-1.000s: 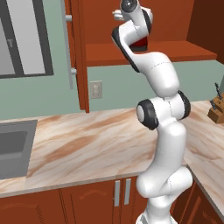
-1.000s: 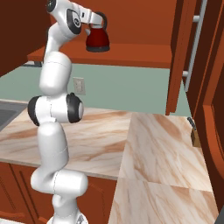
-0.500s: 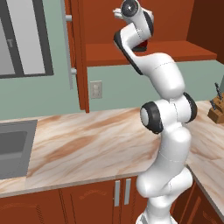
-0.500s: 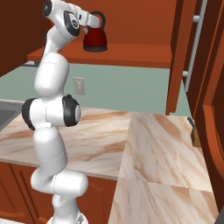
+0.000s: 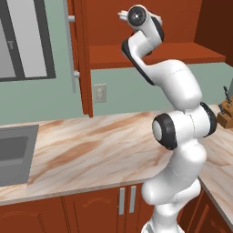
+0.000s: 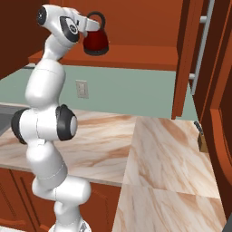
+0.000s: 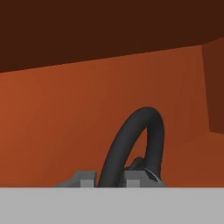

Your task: Open the cabinet, pick the kettle from the cabinet, and place it in the sink.

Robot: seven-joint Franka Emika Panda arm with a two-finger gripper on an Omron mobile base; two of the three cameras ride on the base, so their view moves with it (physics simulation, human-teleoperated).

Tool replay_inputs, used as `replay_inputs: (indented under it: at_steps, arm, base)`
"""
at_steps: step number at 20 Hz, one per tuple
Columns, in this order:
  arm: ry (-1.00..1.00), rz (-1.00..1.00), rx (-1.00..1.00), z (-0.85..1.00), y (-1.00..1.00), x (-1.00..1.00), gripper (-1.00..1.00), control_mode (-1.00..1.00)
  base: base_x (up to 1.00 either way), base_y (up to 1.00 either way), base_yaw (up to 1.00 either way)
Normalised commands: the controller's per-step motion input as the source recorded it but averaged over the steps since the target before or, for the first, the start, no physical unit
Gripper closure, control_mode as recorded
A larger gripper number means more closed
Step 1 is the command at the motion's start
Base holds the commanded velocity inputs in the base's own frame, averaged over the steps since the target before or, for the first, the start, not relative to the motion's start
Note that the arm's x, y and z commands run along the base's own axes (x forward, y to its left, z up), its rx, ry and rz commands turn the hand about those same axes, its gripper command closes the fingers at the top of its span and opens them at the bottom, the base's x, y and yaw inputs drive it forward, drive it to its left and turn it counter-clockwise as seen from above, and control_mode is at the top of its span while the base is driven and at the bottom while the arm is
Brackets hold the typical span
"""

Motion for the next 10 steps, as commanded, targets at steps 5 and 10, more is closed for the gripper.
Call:
replay_inputs:
  at_steps: [5,10]
  arm:
    - [-0.01,0.00,0.00,0.01,0.02,-0.42,1.00,-1.00]
    - [0.00,0.00,0.00,0.05,0.00,-0.44,1.00,-1.00]
  base:
    - [0.00,0.00,0.00]
    - [0.00,0.00,0.00]
